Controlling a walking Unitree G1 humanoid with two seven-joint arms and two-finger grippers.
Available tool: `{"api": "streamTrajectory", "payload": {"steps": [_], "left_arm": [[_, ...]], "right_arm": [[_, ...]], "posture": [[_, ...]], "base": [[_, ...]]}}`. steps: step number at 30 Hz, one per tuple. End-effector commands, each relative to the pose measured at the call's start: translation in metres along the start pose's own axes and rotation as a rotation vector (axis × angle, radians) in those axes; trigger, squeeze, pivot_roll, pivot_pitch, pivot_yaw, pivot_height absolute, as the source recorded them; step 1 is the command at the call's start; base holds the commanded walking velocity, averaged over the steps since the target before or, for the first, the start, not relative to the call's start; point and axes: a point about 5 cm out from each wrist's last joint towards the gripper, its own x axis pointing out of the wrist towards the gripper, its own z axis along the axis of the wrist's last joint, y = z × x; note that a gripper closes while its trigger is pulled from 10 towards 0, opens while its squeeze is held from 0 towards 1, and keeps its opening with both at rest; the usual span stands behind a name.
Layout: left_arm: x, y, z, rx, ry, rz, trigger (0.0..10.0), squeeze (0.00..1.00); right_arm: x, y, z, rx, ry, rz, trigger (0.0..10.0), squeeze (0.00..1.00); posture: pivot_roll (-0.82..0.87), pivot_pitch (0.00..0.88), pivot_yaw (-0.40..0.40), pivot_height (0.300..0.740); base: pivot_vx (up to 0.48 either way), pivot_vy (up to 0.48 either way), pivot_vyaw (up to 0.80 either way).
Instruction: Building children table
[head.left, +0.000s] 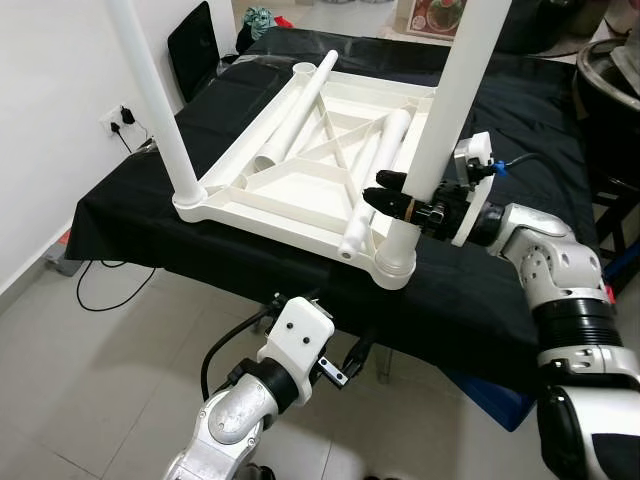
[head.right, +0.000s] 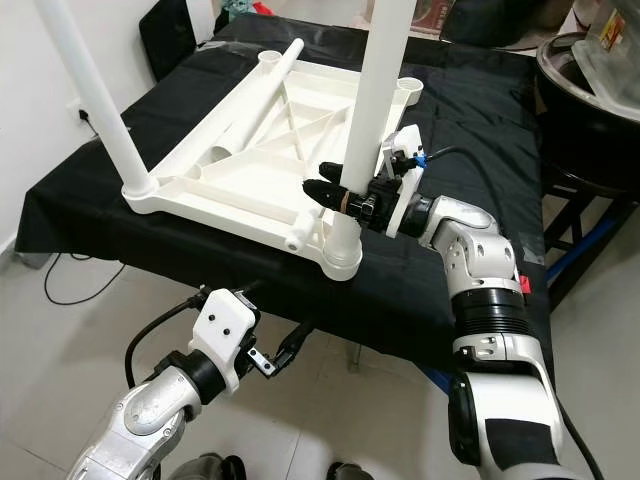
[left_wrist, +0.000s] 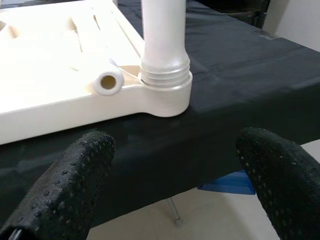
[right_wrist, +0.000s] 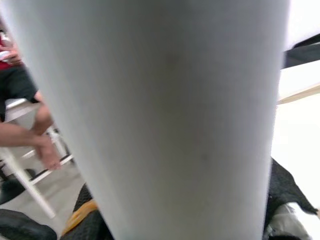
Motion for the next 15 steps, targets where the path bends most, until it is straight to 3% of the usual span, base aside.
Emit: {"api": "streamTrajectory", "payload": {"steps": [1,2,4,5,9,13,14,15], "left_arm": [[-0.002,-0.002,-0.005,-0.002,0.020,-0.011,10.0,0.00],[-0.002,-0.002,-0.005,-0.002,0.021,-0.012,10.0,0.00],[-0.001,-0.002,-0.005,-0.001,0.022,-0.016,10.0,0.00],[-0.001,-0.002,-0.005,-0.001,0.022,-0.016,10.0,0.00],[-0.001,-0.002,-0.006,0.001,0.023,-0.023,10.0,0.00],[-0.001,-0.002,-0.005,0.003,0.022,-0.024,10.0,0.00],[0.000,-0.001,-0.005,0.005,0.022,-0.022,10.0,0.00],[0.000,-0.001,-0.004,0.006,0.021,-0.021,10.0,0.00]], "right_arm": [[-0.005,-0.004,0.000,0.030,-0.042,-0.100,0.0,0.00],[-0.006,-0.006,-0.002,0.023,-0.041,-0.161,0.0,0.00],[-0.009,-0.015,-0.005,-0.030,-0.008,-0.403,0.0,0.00],[-0.009,-0.015,-0.005,-0.030,-0.008,-0.403,0.0,0.00],[-0.020,-0.021,-0.008,-0.074,0.008,-0.736,0.0,0.00],[-0.024,-0.020,-0.006,-0.115,-0.014,-0.871,0.0,0.00],[-0.032,-0.016,-0.004,-0.162,-0.045,-1.063,0.0,0.00],[-0.036,-0.013,-0.005,-0.162,-0.054,-1.165,0.0,0.00]], "posture": [[0.13,0.140,-0.027,0.740],[0.13,0.140,-0.027,0.740],[0.12,0.143,-0.022,0.740],[0.12,0.143,-0.022,0.740],[0.12,0.147,-0.015,0.740],[0.12,0.148,-0.021,0.740],[0.12,0.150,-0.020,0.740],[0.12,0.151,-0.020,0.740]], "base": [[0.000,0.000,0.00],[0.000,0.000,0.00],[0.000,0.000,0.00],[0.000,0.000,0.00],[0.000,0.000,0.00],[0.000,0.000,0.00],[0.000,0.000,0.00],[0.000,0.000,0.00]]}}
